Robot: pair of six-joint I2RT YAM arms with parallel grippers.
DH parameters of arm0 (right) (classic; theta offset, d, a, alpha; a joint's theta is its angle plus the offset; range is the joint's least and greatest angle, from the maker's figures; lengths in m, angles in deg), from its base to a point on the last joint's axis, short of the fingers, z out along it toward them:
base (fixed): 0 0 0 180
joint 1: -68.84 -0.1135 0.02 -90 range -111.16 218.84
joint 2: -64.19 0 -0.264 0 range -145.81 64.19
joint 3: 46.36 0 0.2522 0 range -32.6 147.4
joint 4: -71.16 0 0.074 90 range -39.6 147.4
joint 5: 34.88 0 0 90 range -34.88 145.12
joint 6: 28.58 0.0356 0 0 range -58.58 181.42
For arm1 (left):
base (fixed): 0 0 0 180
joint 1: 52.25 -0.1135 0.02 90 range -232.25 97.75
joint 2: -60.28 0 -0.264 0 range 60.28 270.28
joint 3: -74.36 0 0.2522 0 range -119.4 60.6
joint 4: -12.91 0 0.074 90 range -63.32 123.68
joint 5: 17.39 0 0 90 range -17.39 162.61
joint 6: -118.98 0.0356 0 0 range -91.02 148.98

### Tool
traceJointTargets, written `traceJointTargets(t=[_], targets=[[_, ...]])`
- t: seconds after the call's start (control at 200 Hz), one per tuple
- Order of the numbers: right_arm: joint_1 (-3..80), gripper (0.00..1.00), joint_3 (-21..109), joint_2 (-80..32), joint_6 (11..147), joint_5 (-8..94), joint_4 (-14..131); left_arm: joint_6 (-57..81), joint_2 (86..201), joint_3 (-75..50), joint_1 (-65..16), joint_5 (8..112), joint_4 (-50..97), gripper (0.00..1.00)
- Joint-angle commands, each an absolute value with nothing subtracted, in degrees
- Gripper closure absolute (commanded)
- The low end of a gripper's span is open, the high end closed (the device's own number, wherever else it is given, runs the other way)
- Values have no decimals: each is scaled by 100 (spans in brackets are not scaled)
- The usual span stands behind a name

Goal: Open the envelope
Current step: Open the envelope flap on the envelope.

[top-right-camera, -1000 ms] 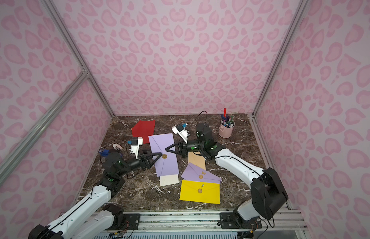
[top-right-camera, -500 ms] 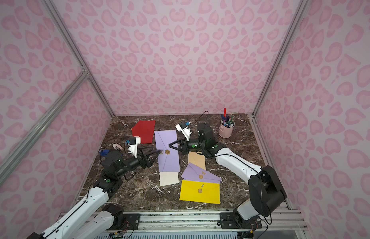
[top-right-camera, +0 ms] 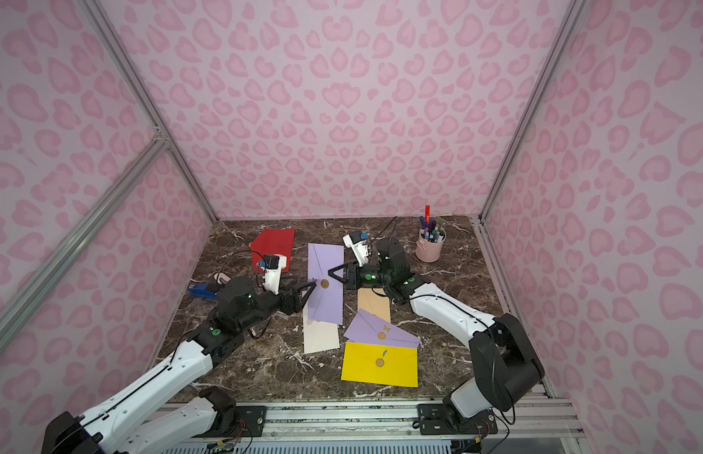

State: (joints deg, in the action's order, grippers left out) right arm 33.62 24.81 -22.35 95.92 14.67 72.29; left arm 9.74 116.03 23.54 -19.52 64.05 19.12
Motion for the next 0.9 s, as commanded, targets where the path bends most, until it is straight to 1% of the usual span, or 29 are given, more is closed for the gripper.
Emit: traceJointTargets(t=[0.0,0.105,0.285,0.6,0.895], targets=[[3355,100,2531,-2170,9693,1963,7062,1260,11795,2190,-1557,7665,2222,29],[3355,100,2524,-2137,9729,2209,6891,1307,11990,2093,-1183,8315,2237,29],[3332,100,2474,-2036,9849,2469,6811,1300,12085,2144,-752,8994,2202,30],[3163,100,2618,-1963,9953,2889,6651,1325,12181,2252,-230,9534,2135,29],[3015,100,2769,-1899,9882,3118,6419,1325,12164,2334,-177,9707,2139,28]])
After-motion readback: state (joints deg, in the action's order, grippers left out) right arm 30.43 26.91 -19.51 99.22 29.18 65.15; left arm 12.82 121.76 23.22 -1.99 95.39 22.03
